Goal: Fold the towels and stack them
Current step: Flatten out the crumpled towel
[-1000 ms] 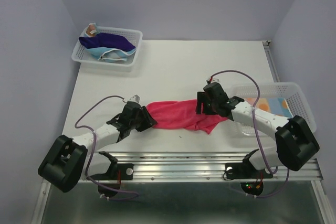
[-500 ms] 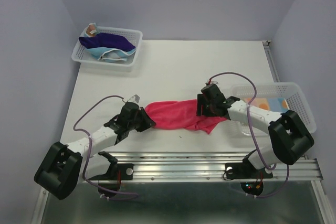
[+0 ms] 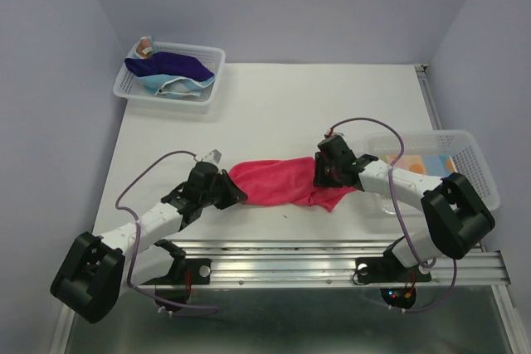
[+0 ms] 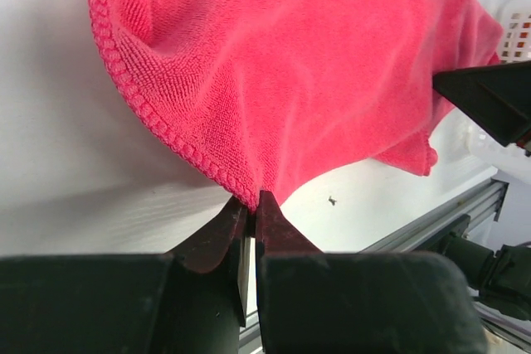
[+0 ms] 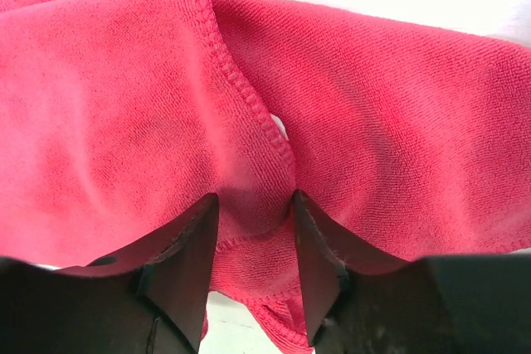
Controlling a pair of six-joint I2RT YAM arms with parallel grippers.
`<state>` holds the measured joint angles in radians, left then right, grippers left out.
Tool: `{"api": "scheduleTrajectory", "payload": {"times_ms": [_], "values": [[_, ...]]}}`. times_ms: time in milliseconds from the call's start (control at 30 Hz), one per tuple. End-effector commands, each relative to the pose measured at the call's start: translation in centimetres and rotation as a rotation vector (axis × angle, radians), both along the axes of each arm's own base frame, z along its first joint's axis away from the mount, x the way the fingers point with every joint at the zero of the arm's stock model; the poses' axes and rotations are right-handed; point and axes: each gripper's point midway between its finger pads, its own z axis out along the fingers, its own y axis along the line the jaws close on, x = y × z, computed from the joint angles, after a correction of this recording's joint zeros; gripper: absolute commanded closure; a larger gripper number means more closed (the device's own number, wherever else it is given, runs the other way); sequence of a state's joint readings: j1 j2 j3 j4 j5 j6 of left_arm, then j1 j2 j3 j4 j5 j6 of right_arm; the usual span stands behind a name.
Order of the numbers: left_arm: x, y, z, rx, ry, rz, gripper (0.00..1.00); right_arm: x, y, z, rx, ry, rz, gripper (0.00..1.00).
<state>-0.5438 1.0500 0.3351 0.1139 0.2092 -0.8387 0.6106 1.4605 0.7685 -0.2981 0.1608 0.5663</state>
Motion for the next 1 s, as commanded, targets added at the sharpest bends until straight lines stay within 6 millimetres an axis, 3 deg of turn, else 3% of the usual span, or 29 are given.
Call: {"api": "scheduleTrajectory", "payload": {"times_ms": [0, 100, 300, 367, 433, 467, 500, 567, 633, 700, 833, 933, 967], "values": [[-0.6, -0.6, 1.2, -0.043, -0.031, -0.045, 1.0, 0.4, 0.8, 0.2, 0.03, -0.026, 0.009, 0.6], [-0.6, -0.9, 2.0, -0.065, -0.048, -0.057, 1.0, 0.5, 0.8, 0.3, 0.03, -0.025, 0.012, 0.67], [-0.5, -1.2, 3.2, -0.089, -0.083, -0.064, 1.0, 0.4, 0.7, 0.1, 0.021, -0.026, 0.026, 0.99], [-0.5, -1.3, 3.6, -0.098, -0.089, -0.07, 1.0, 0.6, 0.5, 0.4, 0.008, -0.045, 0.024, 0.99], [-0.1, -2.0, 5.2, -0.124, -0.123, -0.098, 1.0, 1.4, 0.6, 2.5, 0.016, -0.096, 0.028, 0.99], [-0.2, -2.1, 5.4, -0.13, -0.124, -0.105, 1.0, 1.2, 0.3, 2.4, 0.0, -0.092, 0.03, 0.99], [0.2, -2.5, 6.8, -0.146, -0.157, -0.119, 1.0, 1.7, 0.5, 4.6, 0.025, -0.136, 0.027, 0.99], [0.8, -3.2, 9.8, -0.187, -0.221, -0.143, 1.0, 2.2, 0.6, 7.3, 0.049, -0.197, 0.028, 0.99], [1.1, -3.6, 12.2, -0.215, -0.28, -0.162, 1.0, 2.6, 0.8, 11.8, 0.109, -0.296, 0.028, 0.99], [1.1, -4.3, 15.4, -0.262, -0.338, -0.198, 1.0, 2.6, 0.7, 14.9, 0.144, -0.368, 0.031, 0.99], [0.5, -5.0, 21.2, -0.341, -0.452, -0.262, 1.0, 2.1, 0.6, 23.2, 0.252, -0.546, 0.055, 0.99], [0.3, -5.0, 25.3, -0.38, -0.538, -0.278, 1.0, 1.5, 0.9, 26.5, 0.31, -0.609, 0.088, 0.99], [0.2, -5.0, 27.3, -0.396, -0.579, -0.282, 1.0, 1.1, 0.8, 28.5, 0.333, -0.651, 0.099, 0.99]]}}
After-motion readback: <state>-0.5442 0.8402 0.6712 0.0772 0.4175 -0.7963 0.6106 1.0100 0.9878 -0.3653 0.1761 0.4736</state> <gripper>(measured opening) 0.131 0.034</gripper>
